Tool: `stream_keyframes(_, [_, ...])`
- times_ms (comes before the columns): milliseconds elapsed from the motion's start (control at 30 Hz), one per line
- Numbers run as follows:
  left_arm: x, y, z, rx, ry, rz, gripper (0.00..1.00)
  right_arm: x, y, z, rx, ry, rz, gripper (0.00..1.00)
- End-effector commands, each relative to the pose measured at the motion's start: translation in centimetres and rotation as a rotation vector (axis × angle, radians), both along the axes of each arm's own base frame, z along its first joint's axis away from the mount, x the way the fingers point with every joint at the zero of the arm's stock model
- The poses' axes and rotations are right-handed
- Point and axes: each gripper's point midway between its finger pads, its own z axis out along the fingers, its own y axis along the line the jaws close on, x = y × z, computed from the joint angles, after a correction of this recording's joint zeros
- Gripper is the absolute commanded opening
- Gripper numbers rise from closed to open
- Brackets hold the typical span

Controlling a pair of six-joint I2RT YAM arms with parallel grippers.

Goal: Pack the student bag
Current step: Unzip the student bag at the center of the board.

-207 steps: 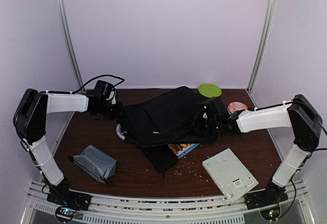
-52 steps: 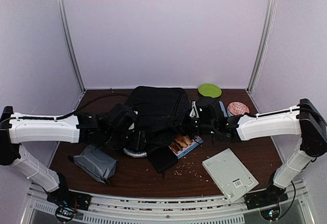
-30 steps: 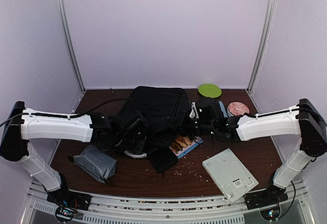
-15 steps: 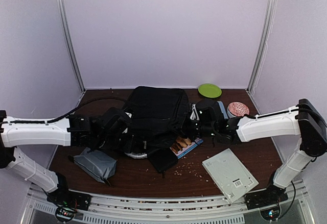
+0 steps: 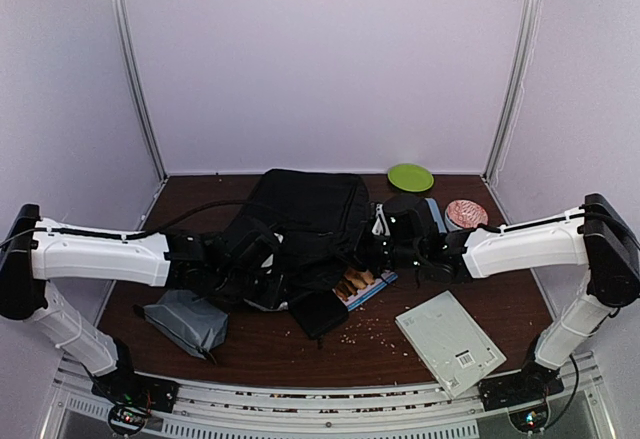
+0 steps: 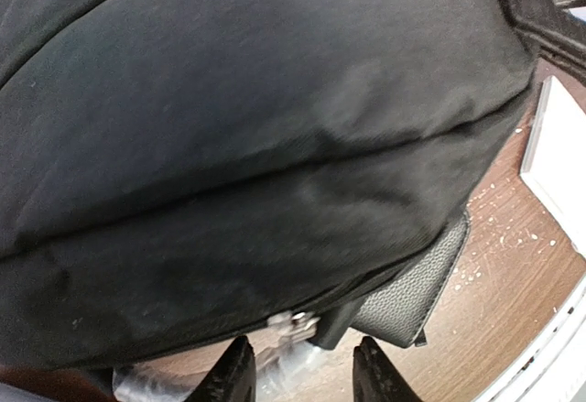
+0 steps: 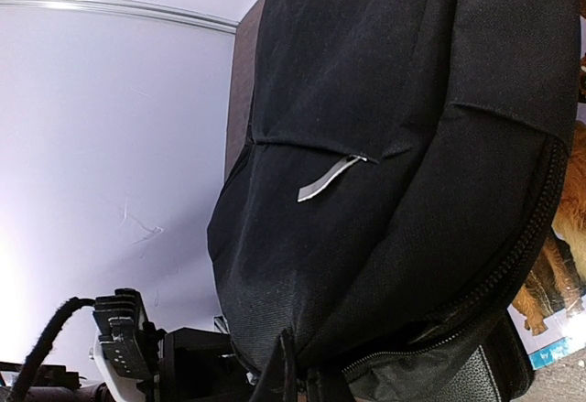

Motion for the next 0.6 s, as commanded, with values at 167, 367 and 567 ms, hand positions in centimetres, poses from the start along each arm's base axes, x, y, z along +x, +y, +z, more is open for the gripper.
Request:
stream_keyframes(167, [1.0, -2.1, 1.1, -0.047, -0.036, -0.011, 0.38, 0.0, 0.9, 4.5, 0.115, -0.07, 0.016, 0.0])
stream_keyframes(367, [1.6, -2.3, 0.8, -0.037, -0.047, 0.007, 0.3, -0.4, 1.2, 5.2, 0.139, -0.067, 0.03, 0.0])
stream_keyframes(567, [1.8, -2.0, 1.0, -0.034, -0.064, 0.024, 0.21, -0.6, 1.3, 5.6, 0.15, -0.07, 0.034, 0.0])
